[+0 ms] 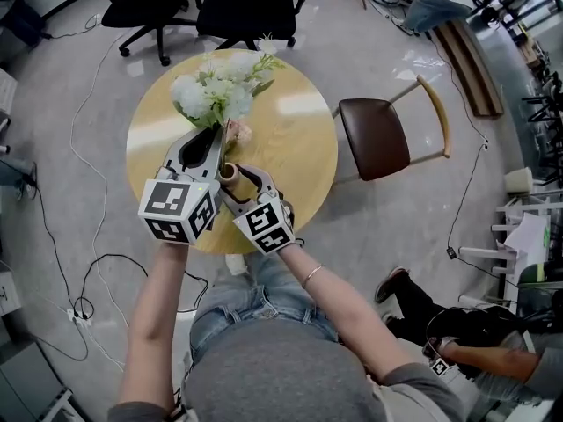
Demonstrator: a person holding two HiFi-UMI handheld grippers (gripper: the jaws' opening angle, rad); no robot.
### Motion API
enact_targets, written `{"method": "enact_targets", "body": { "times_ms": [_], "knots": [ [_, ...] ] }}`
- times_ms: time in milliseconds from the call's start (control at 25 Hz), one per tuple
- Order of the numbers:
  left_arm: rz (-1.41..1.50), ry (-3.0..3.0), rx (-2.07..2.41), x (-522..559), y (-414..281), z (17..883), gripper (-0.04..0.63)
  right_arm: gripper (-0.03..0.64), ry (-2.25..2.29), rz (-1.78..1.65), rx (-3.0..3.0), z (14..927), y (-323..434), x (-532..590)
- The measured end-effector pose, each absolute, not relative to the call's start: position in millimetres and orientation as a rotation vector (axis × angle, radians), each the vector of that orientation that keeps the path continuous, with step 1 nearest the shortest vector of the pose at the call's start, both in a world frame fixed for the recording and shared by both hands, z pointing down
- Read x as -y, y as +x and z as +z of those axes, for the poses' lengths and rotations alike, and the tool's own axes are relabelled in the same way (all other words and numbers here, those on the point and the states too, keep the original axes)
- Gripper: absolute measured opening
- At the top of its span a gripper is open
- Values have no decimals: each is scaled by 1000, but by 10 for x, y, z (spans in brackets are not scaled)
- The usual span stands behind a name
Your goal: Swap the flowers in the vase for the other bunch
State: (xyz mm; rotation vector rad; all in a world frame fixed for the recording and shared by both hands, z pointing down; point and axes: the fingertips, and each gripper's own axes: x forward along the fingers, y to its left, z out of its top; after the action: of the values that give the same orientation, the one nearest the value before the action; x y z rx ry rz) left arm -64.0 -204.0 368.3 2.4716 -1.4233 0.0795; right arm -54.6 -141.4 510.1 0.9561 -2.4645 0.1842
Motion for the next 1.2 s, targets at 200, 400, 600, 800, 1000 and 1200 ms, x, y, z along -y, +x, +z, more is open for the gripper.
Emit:
{"method": "enact_targets", "body": {
  "times_ms": [200, 400, 600, 800, 1000, 1200],
  "knots": [
    [110, 2461, 1393, 1997, -621, 3693, 31, 239, 962, 190, 2462, 5043, -546, 1469],
    [136, 2455, 1370, 1846, -612, 3825, 37, 239, 969, 185, 2460, 5109, -546, 1390],
    [158, 2445, 1357, 1759, -606, 3868, 41, 239, 977, 203, 2469, 5119, -557, 1337],
    [186, 2434, 1342, 1731, -611, 3907, 51, 239, 984, 211, 2466, 5109, -575, 1341],
    [214, 2441, 1336, 1653, -560, 3967, 52, 239, 994, 210, 2463, 5142, -552, 1311],
    [245, 2410, 1347, 1603, -592, 4038, 52, 239, 996, 212, 2462, 5142, -548, 1303]
  ]
}}
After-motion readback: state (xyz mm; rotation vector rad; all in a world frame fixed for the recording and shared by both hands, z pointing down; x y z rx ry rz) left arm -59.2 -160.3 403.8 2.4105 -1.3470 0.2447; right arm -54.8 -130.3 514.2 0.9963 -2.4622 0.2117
